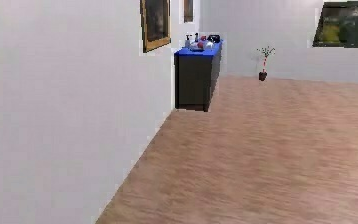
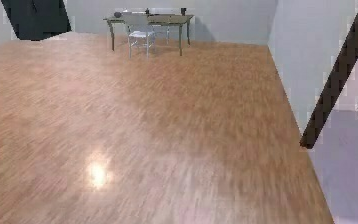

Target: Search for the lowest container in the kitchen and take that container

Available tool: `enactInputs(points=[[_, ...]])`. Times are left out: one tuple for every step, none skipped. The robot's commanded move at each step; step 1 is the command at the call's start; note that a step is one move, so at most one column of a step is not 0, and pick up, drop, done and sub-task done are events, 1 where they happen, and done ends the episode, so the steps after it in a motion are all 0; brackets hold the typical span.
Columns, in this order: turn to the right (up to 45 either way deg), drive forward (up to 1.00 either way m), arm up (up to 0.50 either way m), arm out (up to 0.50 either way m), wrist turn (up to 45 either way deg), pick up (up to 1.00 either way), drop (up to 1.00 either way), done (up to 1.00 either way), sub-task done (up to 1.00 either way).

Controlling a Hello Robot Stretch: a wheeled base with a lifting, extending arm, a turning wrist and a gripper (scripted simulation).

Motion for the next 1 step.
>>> enactInputs(points=[[45.0, 0.0, 0.0, 0.0, 0.0, 0.0, 0.0, 0.0, 0.0]])
